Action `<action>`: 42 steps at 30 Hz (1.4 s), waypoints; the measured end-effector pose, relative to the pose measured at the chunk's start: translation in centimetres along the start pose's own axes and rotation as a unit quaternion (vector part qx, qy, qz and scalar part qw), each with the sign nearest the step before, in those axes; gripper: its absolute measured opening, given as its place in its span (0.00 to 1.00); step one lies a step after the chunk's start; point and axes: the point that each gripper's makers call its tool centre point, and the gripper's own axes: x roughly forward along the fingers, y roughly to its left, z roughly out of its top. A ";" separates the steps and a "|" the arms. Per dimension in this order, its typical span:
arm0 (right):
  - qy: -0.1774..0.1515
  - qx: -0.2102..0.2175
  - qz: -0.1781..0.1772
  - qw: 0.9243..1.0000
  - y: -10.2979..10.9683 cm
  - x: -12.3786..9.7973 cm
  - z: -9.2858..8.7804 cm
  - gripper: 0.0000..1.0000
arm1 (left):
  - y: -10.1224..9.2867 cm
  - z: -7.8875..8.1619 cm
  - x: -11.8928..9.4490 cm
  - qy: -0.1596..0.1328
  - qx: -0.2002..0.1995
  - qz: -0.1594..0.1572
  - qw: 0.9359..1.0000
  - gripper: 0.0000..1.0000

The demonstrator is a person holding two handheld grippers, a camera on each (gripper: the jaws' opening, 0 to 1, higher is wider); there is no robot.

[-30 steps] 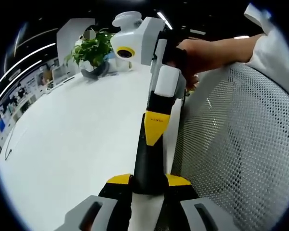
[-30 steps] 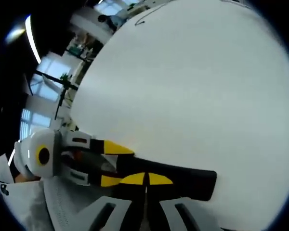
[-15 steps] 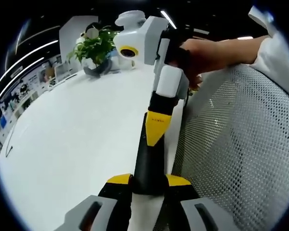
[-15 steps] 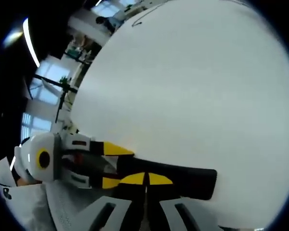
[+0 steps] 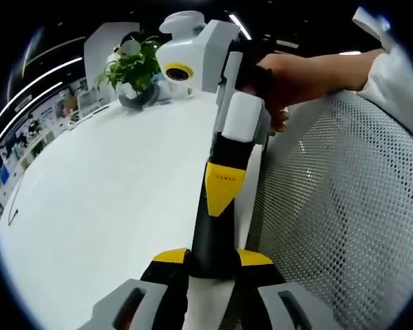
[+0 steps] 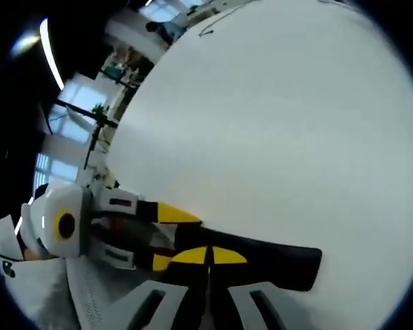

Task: Press the specified remote control buttons in sequence, fully releasing each button before pressing the next.

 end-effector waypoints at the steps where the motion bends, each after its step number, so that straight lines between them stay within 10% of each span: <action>1: 0.003 -0.003 -0.005 1.000 -0.1 0.1 -0.1 0.00 | 0.0 0.0 0.0 0.000 0.000 0.000 1.000 0.25; 29: -0.014 -0.018 -0.029 0.999 -0.4 0.1 0.0 0.00 | 0.1 0.1 0.1 0.021 -0.012 0.012 1.000 0.25; 34: -0.034 -0.049 -0.084 0.995 -0.3 0.1 0.0 0.00 | 0.1 0.1 0.1 0.016 -0.012 0.016 1.000 0.25; 42: -0.038 -0.001 -0.083 0.996 -0.6 0.1 0.1 0.00 | 0.1 0.2 0.1 0.012 -0.012 0.016 1.000 0.25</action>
